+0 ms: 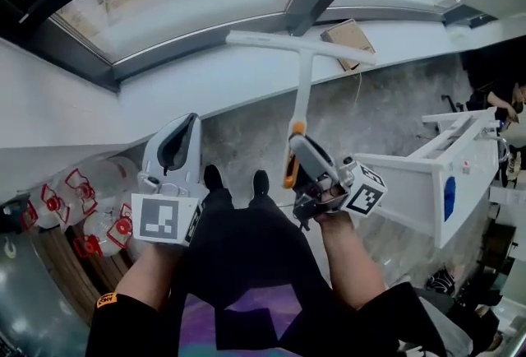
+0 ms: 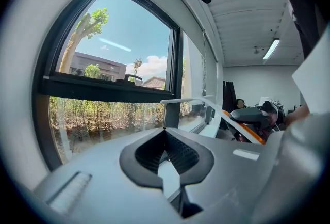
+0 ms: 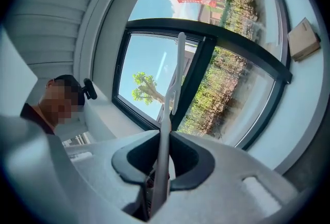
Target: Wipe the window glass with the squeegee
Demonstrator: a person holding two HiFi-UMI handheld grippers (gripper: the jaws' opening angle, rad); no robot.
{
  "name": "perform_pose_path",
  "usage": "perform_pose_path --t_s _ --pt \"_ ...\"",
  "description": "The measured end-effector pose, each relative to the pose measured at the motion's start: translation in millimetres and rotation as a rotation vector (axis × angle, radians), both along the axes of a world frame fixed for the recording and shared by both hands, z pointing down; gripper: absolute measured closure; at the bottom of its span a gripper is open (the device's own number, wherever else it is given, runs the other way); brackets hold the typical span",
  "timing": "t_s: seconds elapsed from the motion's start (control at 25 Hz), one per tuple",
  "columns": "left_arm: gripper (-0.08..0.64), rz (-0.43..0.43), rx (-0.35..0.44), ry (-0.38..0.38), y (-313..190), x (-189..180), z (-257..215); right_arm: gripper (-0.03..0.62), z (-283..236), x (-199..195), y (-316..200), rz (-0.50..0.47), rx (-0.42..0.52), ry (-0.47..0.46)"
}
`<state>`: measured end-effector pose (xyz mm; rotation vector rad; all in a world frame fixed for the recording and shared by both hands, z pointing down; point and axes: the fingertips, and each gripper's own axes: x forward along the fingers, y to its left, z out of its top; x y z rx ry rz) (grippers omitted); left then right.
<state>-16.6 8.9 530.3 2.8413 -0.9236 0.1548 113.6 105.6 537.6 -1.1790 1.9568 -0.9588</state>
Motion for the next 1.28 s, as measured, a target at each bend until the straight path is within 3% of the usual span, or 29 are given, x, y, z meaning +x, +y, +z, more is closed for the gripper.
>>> perform_pose_path --t_s 0.32,0.56,0.76,0.92,1.28 --pt "0.548 -0.006 0.000 -0.017 63 24 10 0.546 12 11 66 -0.019 -0.016 0.000" --pt "0.548 -0.018 -0.089 -0.062 155 48 45 0.546 41 31 143 -0.038 -0.070 -0.032" --pt "0.548 -0.038 -0.148 -0.094 208 46 77 0.546 68 34 190 -0.065 -0.109 -0.046" --pt "0.548 -0.011 -0.122 -0.102 231 77 74 0.546 70 55 221 -0.061 -0.135 0.019" --pt "0.548 0.049 -0.077 -0.094 263 120 64 0.548 61 76 248 -0.043 -0.111 -0.014"
